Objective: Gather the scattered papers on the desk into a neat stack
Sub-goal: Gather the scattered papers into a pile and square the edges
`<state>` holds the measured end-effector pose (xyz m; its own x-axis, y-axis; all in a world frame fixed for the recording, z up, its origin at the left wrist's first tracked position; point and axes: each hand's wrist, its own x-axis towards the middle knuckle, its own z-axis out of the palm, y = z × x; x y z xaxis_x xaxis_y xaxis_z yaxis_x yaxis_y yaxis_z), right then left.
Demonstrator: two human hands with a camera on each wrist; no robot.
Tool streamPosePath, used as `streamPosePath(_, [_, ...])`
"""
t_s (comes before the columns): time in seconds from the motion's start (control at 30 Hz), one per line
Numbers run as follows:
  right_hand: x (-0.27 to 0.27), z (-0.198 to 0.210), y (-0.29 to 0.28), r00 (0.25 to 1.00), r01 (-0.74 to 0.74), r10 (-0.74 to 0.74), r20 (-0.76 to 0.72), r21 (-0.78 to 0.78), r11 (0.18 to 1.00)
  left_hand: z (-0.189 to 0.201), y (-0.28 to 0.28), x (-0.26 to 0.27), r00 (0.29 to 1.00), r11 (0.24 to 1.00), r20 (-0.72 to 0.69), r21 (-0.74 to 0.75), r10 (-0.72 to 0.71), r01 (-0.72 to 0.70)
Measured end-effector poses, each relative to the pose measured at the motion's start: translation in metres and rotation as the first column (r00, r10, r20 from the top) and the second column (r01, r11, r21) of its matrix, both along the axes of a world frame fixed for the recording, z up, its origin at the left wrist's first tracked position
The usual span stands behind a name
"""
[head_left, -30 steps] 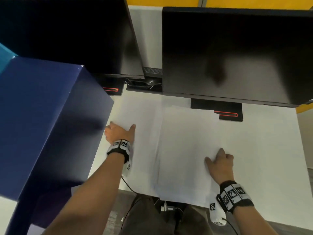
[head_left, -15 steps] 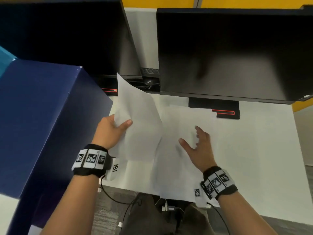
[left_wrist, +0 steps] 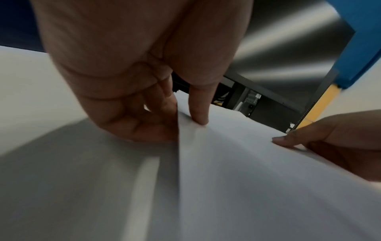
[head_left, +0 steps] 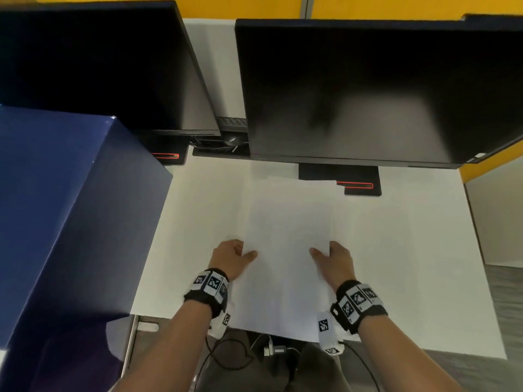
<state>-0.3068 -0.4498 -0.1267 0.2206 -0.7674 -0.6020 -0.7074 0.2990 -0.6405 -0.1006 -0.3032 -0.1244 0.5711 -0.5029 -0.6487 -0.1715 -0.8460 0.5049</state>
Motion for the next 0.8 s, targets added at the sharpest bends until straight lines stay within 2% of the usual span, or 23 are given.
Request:
streamPosePath(0.03, [-0.004,-0.003,-0.007,0.999,-0.001,-0.002,-0.047,-0.055,0.998,-0.004,-0.004,-0.001,0.999,1.000,0.035,0.011,-0.001,0.001])
streamPosePath(0.13, [-0.013,-0.010,-0.036,0.973,0.101,-0.141,-0.183,-0.210,0.972,-0.007,-0.021,0.007,0.985,0.996,0.153,0.016,0.084,-0.087])
streamPosePath(0.2, [-0.006,-0.015,-0.053,0.925,0.107,-0.165,-0.341,-0.182,0.977,-0.009,-0.041,0.009,0.969,0.991,0.207,0.000,0.134,-0.137])
streamPosePath(0.27, [0.014,-0.018,-0.062,0.905,0.036,-0.093,-0.415,-0.143,0.989,-0.009,-0.069,0.004,0.965,0.989,0.218,-0.009,0.144,-0.145])
streamPosePath(0.37, [0.044,-0.011,-0.065,0.916,-0.128,0.063,-0.397,-0.140,0.982,-0.003,-0.103,-0.005,0.975,0.996,0.205,0.003,0.083,-0.085])
streamPosePath(0.43, [0.046,-0.008,-0.068,0.945,-0.170,0.118,-0.306,-0.152,0.974,0.000,-0.108,-0.004,0.979,0.997,0.189,-0.017,0.076,-0.074])
streamPosePath(0.5, [0.027,-0.009,-0.068,0.959,-0.169,0.123,-0.255,-0.167,0.971,0.003,-0.095,0.003,0.983,0.997,0.168,-0.026,0.073,-0.069])
streamPosePath(0.6, [-0.013,-0.010,-0.045,0.935,-0.212,0.167,-0.314,-0.117,0.970,0.002,-0.054,0.007,0.990,0.999,0.139,0.038,0.018,-0.023])
streamPosePath(0.7, [-0.035,-0.007,0.000,0.879,-0.330,0.298,-0.373,-0.025,0.944,-0.002,-0.009,-0.008,0.982,0.993,0.161,0.083,-0.096,0.083])
streamPosePath(0.8, [-0.041,-0.002,0.028,0.846,-0.420,0.388,-0.366,-0.007,0.908,-0.003,0.012,-0.023,0.987,0.997,0.148,0.051,-0.065,0.058])
